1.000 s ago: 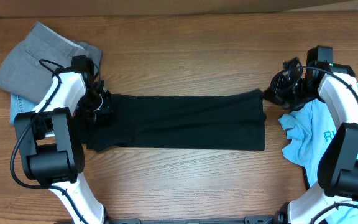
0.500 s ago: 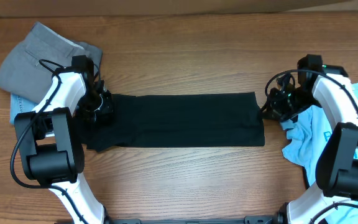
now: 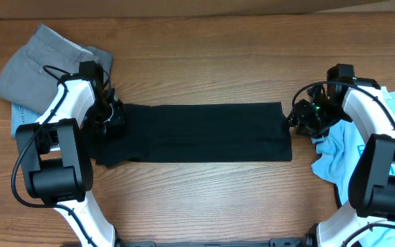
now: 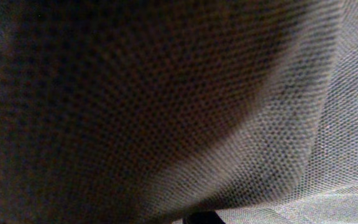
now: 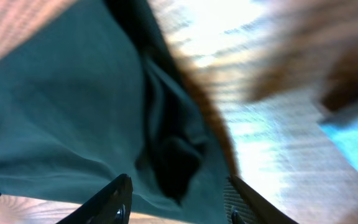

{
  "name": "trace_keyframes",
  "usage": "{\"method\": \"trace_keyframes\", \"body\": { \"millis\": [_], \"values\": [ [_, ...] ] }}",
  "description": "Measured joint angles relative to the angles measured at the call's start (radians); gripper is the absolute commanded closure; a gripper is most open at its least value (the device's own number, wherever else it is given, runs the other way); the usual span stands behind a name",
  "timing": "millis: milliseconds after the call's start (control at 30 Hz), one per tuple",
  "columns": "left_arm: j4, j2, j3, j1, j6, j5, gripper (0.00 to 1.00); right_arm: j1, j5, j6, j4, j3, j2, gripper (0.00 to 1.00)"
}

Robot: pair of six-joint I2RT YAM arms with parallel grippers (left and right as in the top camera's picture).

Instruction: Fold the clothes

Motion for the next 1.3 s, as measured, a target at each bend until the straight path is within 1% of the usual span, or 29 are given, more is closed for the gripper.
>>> {"method": "trace_keyframes", "body": {
  "millis": [33, 67, 133, 200, 233, 333, 567, 600, 667, 700, 733, 767, 800, 833, 967, 1033, 1067, 1100, 1133, 1300],
  "values": [
    [0.0, 0.0, 0.0, 0.0, 0.0, 0.0, 0.91, 0.008, -0.005, 0.0, 0.014, -0.004, 0.0, 0.49],
    [0.0, 0.0, 0.0, 0.0, 0.0, 0.0, 0.91, 0.016, -0.008, 0.0, 0.03, -0.012, 0.0, 0.53],
    [0.0, 0.0, 0.0, 0.0, 0.0, 0.0, 0.9, 0.035, -0.014, -0.005, 0.059, -0.039, 0.0, 0.84],
    [0.0, 0.0, 0.0, 0.0, 0.0, 0.001, 0.9, 0.049, -0.02, 0.0, 0.063, -0.064, 0.0, 0.96],
    [0.0, 0.0, 0.0, 0.0, 0.0, 0.001, 0.9, 0.053, -0.022, 0.0, 0.062, -0.074, 0.0, 0.96],
    [0.0, 0.0, 0.0, 0.0, 0.0, 0.001, 0.89, 0.048, -0.021, 0.015, 0.04, -0.078, 0.0, 0.96],
    [0.0, 0.0, 0.0, 0.0, 0.0, 0.002, 0.89, -0.002, -0.002, 0.021, -0.069, -0.032, -0.007, 0.96],
    [0.0, 0.0, 0.0, 0.0, 0.0, 0.002, 0.89, -0.006, 0.003, 0.021, -0.074, -0.028, -0.01, 0.95],
    [0.0, 0.0, 0.0, 0.0, 0.0, 0.002, 0.88, -0.008, 0.02, 0.023, -0.081, -0.025, -0.011, 0.88],
    [0.001, 0.0, 0.0, 0.0, 0.0, 0.002, 0.88, -0.008, 0.029, 0.025, -0.08, -0.025, -0.012, 0.82],
    [0.001, 0.0, 0.0, 0.0, 0.0, 0.004, 0.88, -0.008, 0.04, 0.027, -0.08, -0.025, -0.012, 0.73],
    [0.001, 0.0, 0.0, 0.0, 0.0, 0.004, 0.88, -0.008, 0.051, 0.027, -0.08, -0.025, -0.012, 0.54],
    [0.001, 0.0, 0.0, 0.0, 0.0, 0.005, 0.88, -0.009, 0.06, 0.031, -0.081, -0.024, -0.012, 0.44],
    [0.001, 0.0, 0.0, 0.0, 0.0, 0.005, 0.88, -0.01, 0.067, 0.026, -0.08, -0.024, -0.012, 0.41],
    [0.001, 0.0, 0.0, 0.0, 0.0, 0.005, 0.88, -0.011, 0.085, 0.023, -0.066, -0.024, -0.012, 0.41],
    [0.002, 0.0, 0.0, 0.0, 0.0, 0.005, 0.88, -0.014, 0.08, 0.022, -0.028, -0.024, -0.012, 0.46],
    [0.002, 0.0, 0.0, 0.0, 0.0, 0.005, 0.88, -0.014, 0.073, 0.021, -0.001, -0.024, -0.012, 0.51],
    [0.002, 0.0, 0.0, 0.0, 0.0, 0.005, 0.88, -0.016, 0.064, 0.019, 0.034, -0.024, -0.012, 0.54],
    [0.003, 0.0, 0.0, 0.0, 0.0, 0.005, 0.87, -0.017, 0.05, 0.02, 0.076, -0.024, -0.012, 0.55],
    [0.003, 0.0, 0.0, 0.0, 0.0, 0.005, 0.87, -0.002, 0.022, 0.024, 0.229, -0.021, -0.012, 0.55]
  ]
}}
